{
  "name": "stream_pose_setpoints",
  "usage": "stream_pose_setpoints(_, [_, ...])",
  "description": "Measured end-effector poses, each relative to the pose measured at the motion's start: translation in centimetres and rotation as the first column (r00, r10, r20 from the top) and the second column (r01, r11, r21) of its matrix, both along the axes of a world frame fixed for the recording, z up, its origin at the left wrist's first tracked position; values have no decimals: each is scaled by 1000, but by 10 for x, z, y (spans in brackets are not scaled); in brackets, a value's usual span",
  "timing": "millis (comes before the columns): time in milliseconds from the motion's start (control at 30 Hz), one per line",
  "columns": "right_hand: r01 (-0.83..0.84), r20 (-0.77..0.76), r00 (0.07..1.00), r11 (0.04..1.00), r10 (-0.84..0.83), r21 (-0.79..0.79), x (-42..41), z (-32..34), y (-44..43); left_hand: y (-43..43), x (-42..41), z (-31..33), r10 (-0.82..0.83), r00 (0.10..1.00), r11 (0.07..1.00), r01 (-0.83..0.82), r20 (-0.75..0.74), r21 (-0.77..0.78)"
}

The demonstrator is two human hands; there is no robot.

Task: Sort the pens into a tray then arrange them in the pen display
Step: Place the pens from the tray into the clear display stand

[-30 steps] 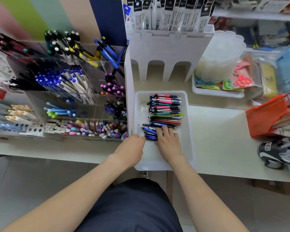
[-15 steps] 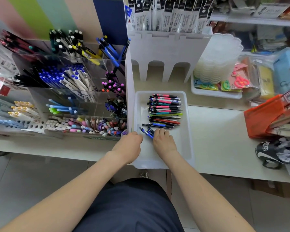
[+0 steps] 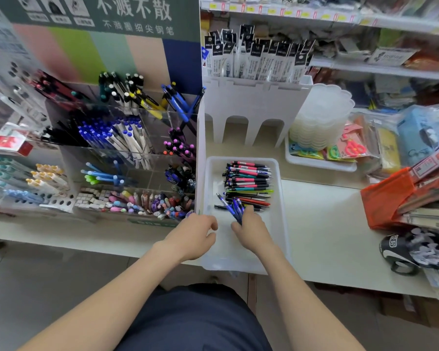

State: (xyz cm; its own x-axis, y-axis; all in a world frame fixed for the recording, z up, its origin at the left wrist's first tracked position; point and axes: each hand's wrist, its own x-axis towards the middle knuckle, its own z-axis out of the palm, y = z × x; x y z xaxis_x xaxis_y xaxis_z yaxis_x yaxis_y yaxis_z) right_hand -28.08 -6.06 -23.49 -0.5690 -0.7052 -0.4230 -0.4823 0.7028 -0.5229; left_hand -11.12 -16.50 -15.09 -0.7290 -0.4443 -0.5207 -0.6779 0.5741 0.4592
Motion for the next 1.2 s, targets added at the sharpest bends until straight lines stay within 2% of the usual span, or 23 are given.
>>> stream_pose_setpoints(100, [306,314,925,911,-216,-276,8,43,1,3,-10,21,211,959,970,-181,-187,164])
stream_pose_setpoints(133, [387,413,880,857,-233,-340,12,57,0,4,-14,29,340,909,922,-272,-240,275])
stream_pose_setpoints(200, [486,548,809,766,-212,-422,22,84,-3,6,-24,48,572,775,769,-394,-268,503])
stream_pose_setpoints(267, [494,616,778,727,-125,-477,30,107,-4,3,-32,65,682,666,662,-385,-303,643])
stream_pose_setpoints(333, [405,602,798,744,-6,-531,37,125,-4,-5,-34,77,705,575,661,-321,-414,679])
stream_pose_setpoints(400, [264,522,849,788,84,-556,41,132,-6,-12,-34,88,676,520,708,-263,-522,655])
stream_pose_setpoints(500, [140,395,915,851,85,-507,48,135,-16,-15,-31,105,592,511,781,-175,-622,600])
stream_pose_setpoints(600, [128,364,930,878,56,-462,51,142,-26,-19,-28,107,537,470,841,-232,-701,489])
stream_pose_setpoints(633, [121,348,936,875,57,-469,52,147,-30,-22,-26,105,520,482,854,-264,-705,449])
stream_pose_setpoints(700, [113,313,948,857,59,-503,57,157,-36,-29,-21,103,448,575,894,-289,-685,343])
stream_pose_setpoints(767, [119,305,950,833,62,-540,64,165,-45,-36,-13,106,376,625,926,-235,-684,294])
stream_pose_setpoints(800, [131,307,950,817,59,-561,68,169,-50,-39,-8,109,372,603,927,-198,-706,320])
stream_pose_setpoints(867, [201,341,940,772,21,-603,78,176,-62,-43,4,115,490,498,867,-195,-716,458])
stream_pose_setpoints(967, [359,415,906,662,-79,-658,94,190,-80,-61,25,116,729,395,672,-255,-560,695])
stream_pose_setpoints(1000, [392,436,895,627,-92,-673,100,197,-86,-70,34,115,767,418,608,-230,-487,760])
stream_pose_setpoints(1067, [400,444,892,600,-83,-693,112,206,-99,-89,52,115,701,588,560,-103,-403,822])
stream_pose_setpoints(1100, [386,433,898,608,-75,-694,118,209,-107,-95,61,117,609,675,575,-16,-415,818])
stream_pose_setpoints(1133, [364,413,907,636,-78,-680,123,210,-115,-100,69,119,525,724,600,59,-448,798])
stream_pose_setpoints(1200, [313,353,930,721,-100,-619,135,208,-129,-108,80,124,440,739,666,113,-511,737])
